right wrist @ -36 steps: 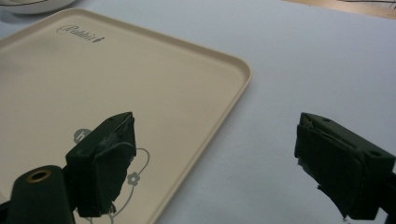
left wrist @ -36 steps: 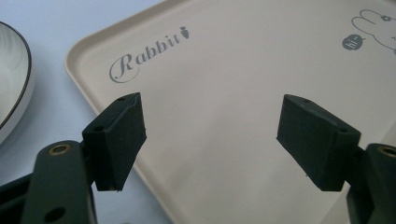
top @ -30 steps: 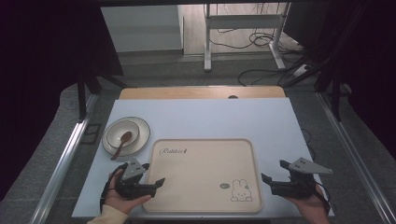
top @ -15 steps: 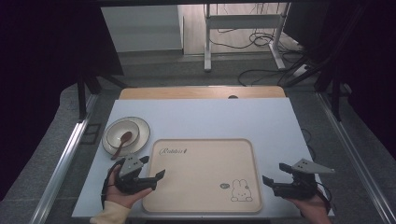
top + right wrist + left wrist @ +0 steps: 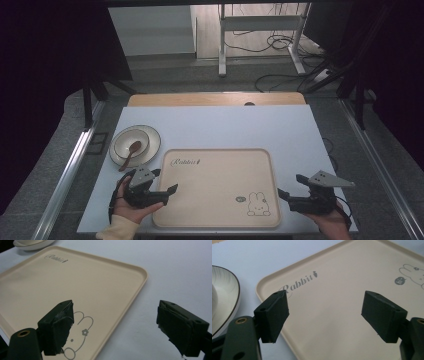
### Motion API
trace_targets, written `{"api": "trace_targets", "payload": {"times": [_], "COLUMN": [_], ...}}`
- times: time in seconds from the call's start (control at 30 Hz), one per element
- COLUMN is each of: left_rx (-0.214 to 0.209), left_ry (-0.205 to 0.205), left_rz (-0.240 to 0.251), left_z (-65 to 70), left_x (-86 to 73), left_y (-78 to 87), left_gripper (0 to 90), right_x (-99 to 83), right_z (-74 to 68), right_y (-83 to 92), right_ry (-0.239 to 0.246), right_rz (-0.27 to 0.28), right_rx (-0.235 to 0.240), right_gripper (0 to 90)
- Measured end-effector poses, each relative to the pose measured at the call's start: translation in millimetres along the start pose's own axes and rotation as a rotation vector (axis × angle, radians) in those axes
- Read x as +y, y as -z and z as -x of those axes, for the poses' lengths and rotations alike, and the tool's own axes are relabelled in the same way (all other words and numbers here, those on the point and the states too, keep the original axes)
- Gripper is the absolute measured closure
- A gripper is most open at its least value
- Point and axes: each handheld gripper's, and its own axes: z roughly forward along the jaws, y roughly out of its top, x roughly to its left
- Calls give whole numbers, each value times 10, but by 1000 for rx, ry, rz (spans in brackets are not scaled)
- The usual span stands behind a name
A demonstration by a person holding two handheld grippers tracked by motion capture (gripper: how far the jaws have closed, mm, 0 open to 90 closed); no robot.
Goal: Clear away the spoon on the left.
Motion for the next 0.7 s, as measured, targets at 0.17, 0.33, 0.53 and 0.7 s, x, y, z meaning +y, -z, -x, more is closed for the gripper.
{"api": "trace_targets", "payload": {"times": [0.17,0.33,0.53,0.7], "left_rx": [-30,-43,-27,-7], "left_ry": [-33,-40,-28,-17], "left_rz": [-10,-2,10,21], "left_z": [20,-7,-74,-130], "left_x": [48,54,28,41], "left_y": [7,37,102,126], "left_gripper": [195,187,183,179], "right_x": [-13,-35,-56,-77], "right_z": [-18,-21,9,5], "right_y": [-28,-88,-82,-47], "right_ry": [6,18,9,24], "right_rz": [-11,-46,-56,-58], "right_rx": [-9,-16,-29,-34], "right_gripper": [147,146,146,145]}}
